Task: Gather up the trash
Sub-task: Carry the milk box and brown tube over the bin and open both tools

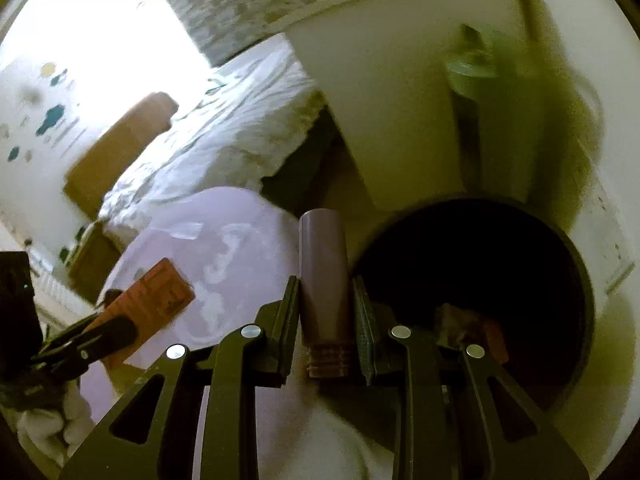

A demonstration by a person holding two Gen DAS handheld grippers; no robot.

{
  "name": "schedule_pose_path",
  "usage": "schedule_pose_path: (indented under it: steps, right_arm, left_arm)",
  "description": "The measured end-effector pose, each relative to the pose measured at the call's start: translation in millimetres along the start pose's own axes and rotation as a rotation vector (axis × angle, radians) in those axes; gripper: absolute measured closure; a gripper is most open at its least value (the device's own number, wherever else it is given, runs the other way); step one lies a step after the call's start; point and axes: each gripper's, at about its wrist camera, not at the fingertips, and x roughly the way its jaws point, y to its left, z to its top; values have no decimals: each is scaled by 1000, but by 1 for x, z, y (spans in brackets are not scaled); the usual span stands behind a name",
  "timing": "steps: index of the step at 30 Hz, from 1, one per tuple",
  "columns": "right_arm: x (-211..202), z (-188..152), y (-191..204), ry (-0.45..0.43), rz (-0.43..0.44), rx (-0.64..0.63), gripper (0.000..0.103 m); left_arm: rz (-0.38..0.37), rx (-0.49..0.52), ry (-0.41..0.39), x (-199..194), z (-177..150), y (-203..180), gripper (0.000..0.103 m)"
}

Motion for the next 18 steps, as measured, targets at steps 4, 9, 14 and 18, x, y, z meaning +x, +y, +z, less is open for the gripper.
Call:
schedule_pose_path:
  steps: [4, 9, 14, 18]
  right_arm:
    - [-3, -6, -31, -2, -27, 47, 77]
    - [-1, -15, -60, 6, -49, 101, 77]
    - [1, -24, -83, 18, -56, 142, 77]
    - [5, -31, -98, 31, -58, 174, 77]
  left_arm:
    - [-26, 30, 41, 29, 4, -21, 53]
    - [-40, 59, 84, 53, 7, -39, 53]
    - [-41, 74, 117, 73, 9, -48, 53]
    - [-40, 83, 142, 85, 7, -53, 53]
